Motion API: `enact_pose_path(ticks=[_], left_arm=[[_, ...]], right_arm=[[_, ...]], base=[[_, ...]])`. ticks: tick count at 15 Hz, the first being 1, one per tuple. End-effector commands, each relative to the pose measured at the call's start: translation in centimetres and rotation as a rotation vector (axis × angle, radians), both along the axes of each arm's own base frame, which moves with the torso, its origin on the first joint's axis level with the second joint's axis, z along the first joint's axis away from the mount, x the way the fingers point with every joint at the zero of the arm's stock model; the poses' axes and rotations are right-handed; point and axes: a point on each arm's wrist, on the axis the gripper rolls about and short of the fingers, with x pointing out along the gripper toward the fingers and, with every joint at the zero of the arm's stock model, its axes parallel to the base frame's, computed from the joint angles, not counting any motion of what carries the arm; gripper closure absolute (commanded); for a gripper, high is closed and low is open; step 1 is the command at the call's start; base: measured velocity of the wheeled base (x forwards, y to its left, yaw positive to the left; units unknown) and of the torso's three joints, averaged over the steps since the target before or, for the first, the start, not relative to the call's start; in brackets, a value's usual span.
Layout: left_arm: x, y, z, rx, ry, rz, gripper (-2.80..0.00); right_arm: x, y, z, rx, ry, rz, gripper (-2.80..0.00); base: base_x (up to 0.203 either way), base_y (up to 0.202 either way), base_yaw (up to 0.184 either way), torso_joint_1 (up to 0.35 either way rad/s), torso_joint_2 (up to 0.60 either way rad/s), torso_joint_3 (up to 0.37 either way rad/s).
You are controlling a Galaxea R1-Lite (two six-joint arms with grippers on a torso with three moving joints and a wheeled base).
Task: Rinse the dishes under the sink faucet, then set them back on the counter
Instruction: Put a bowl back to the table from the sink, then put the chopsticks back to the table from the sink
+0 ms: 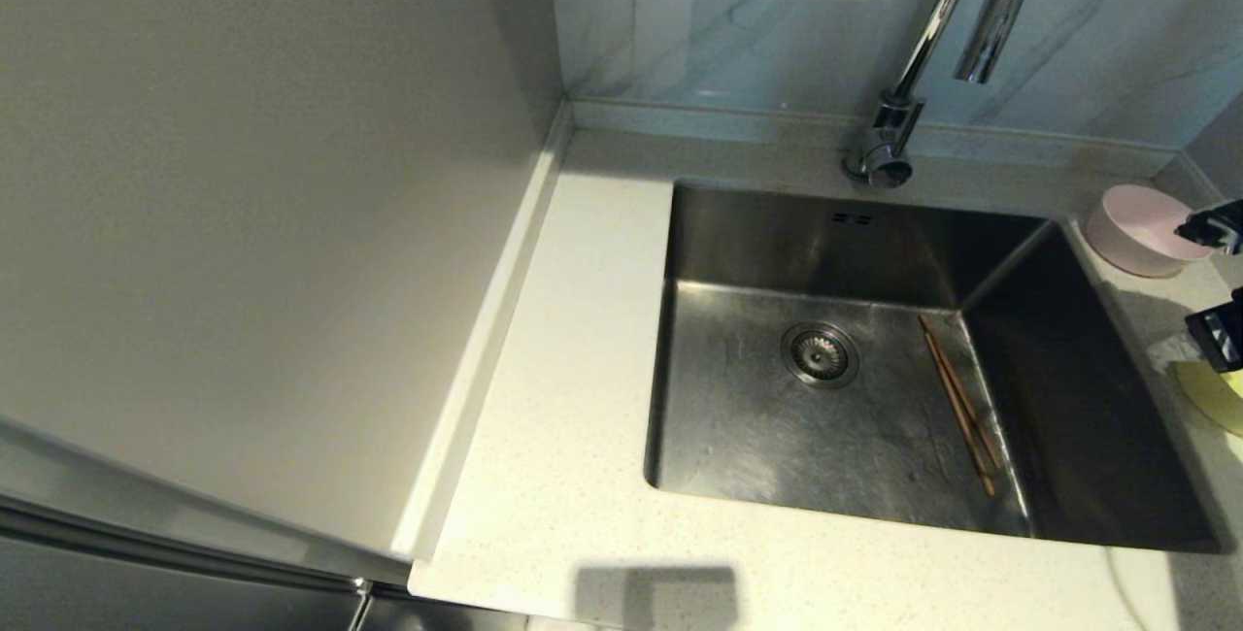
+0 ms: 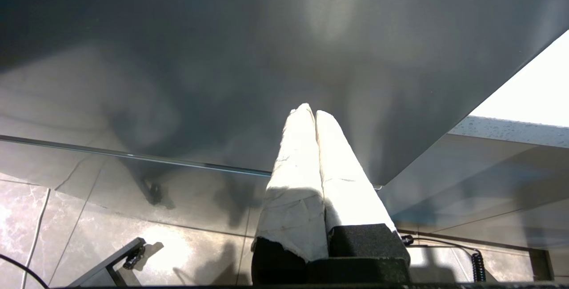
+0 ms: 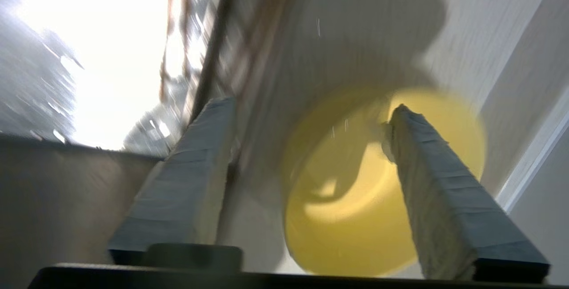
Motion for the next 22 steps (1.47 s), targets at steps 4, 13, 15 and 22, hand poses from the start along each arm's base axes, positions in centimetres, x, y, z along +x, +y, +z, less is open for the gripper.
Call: enact_pose_path(ticks=[4,13,15,22], left_arm=[[0.0,0.0,0.0,0.000,-0.004,0.001,0.00],[0.0,0.0,0.0,0.000,-0.004,0.001,0.00],[0.0,0.0,0.0,0.000,-0.004,0.001,0.00],[0.0,0.0,0.0,0.000,-0.004,0.001,0.00]], right_arm=[[-0.5,3.9,3.0,0.008,-0.129,0.205,-2.80],[4.0,10.3,-1.0,-0.013,0.017,0.359,-2.80],[5.8,10.5,-3.3,-0.030,0.065,0.342,-2.80],[11.3,9.8,-10.5,-0.053,0.110,0.245,-2.80]], base=[[0.000,0.000,0.000,0.000,0.00,0.000],[0.000,0.000,0.000,0.000,0.00,0.000],[0.000,0.000,0.000,0.000,0.00,0.000],[0.000,0.000,0.000,0.000,0.00,0.000]])
